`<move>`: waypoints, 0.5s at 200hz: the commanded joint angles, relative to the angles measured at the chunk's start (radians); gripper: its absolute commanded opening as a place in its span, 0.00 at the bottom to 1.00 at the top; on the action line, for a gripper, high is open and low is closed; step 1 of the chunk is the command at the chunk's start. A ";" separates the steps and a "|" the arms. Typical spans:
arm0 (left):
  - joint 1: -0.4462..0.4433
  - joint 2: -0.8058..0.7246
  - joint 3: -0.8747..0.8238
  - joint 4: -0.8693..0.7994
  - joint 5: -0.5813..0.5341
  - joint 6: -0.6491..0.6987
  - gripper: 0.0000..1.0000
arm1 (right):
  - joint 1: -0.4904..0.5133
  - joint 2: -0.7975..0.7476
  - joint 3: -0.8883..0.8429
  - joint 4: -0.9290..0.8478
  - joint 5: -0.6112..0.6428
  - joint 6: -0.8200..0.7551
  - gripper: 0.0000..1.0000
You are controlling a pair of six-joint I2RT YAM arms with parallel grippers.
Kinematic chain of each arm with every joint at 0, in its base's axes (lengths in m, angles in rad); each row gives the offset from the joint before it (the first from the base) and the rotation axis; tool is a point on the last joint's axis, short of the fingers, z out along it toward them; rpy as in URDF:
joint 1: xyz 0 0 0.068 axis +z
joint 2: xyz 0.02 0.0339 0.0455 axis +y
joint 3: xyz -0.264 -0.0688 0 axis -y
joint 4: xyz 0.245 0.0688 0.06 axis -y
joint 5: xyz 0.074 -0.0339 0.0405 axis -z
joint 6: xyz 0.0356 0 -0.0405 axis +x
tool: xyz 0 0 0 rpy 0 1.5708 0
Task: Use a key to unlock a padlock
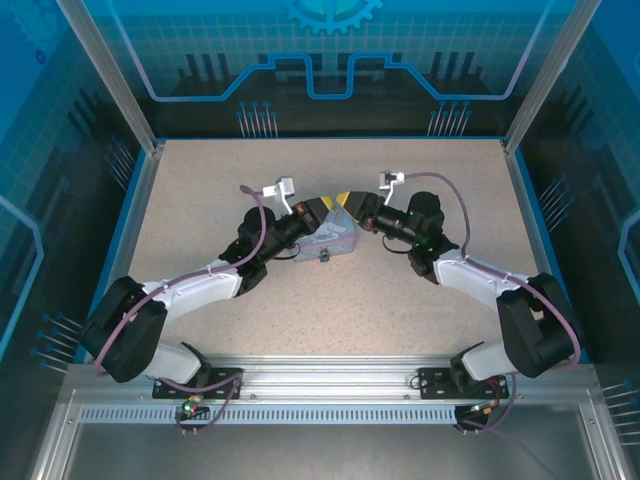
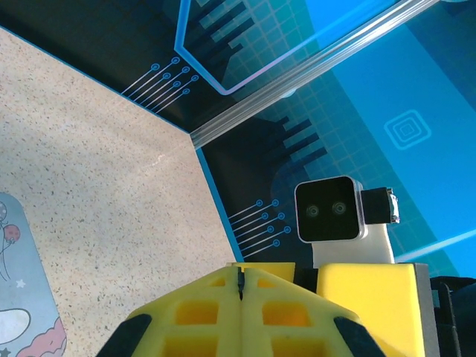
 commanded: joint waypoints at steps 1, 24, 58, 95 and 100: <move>0.005 0.012 0.032 0.057 0.016 -0.033 0.00 | 0.012 0.013 0.024 0.036 -0.015 -0.002 0.44; 0.005 0.020 0.034 0.071 0.016 -0.048 0.00 | 0.017 0.019 0.021 0.038 -0.022 0.000 0.42; 0.005 0.031 0.040 0.073 0.016 -0.061 0.00 | 0.022 0.026 0.011 0.057 -0.036 0.005 0.39; 0.009 0.043 0.049 0.079 0.021 -0.072 0.00 | 0.024 0.022 -0.001 0.064 -0.045 0.004 0.34; 0.009 0.045 0.048 0.079 0.021 -0.074 0.00 | 0.024 0.021 -0.004 0.064 -0.045 0.002 0.32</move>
